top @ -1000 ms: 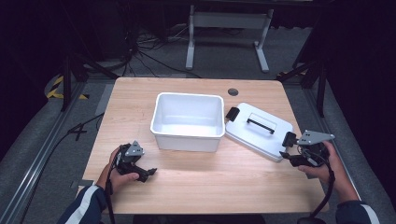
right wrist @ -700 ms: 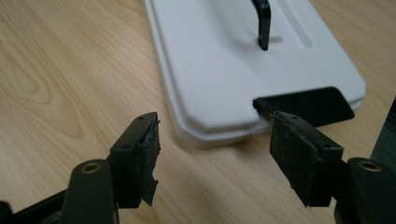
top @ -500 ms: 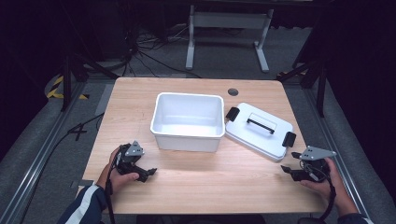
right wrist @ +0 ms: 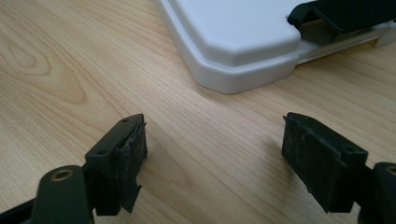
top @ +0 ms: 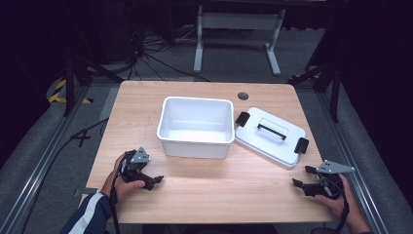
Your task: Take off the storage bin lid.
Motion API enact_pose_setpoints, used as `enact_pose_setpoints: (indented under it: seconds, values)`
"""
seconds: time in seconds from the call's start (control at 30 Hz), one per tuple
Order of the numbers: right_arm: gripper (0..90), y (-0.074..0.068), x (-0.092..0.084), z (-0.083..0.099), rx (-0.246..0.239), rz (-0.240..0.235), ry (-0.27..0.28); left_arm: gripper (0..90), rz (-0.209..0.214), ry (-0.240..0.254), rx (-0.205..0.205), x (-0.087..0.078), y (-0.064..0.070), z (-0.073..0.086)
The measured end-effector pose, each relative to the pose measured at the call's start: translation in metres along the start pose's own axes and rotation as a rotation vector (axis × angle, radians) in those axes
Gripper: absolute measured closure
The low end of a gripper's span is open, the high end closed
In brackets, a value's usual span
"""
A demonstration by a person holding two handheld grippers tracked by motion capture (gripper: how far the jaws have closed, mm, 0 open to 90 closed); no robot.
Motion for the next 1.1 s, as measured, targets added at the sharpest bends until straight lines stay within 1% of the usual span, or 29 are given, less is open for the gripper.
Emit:
enact_pose_setpoints:
  seconds: [0.47, 0.6, 1.1]
  values:
    - [19.4, 0.0006, -0.0004, 0.0007, 0.02, 0.028, 0.001, 0.3, 0.003, -0.002, -0.001, 0.0, 0.0004, 0.0002]
    - [18.8, 0.0005, -0.0002, 0.0008, 0.027, 0.029, 0.002, 0.4, 0.001, -0.001, -0.002, -0.0001, 0.0004, 0.0002]
    - [18.7, 0.0006, -0.0001, 0.0008, 0.027, 0.029, 0.002, 0.3, 0.003, -0.003, -0.001, -0.0001, 0.0005, 0.0002]
Point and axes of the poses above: each handheld gripper's, and its own axes: x roughly forward along the jaws, z roughly out of its underside, y roughly to its right, the point moved 8 cm from there along x, roughly forward along the jaws, and after that the axes turned 14 degrees about -z, right-handed, at the moved point
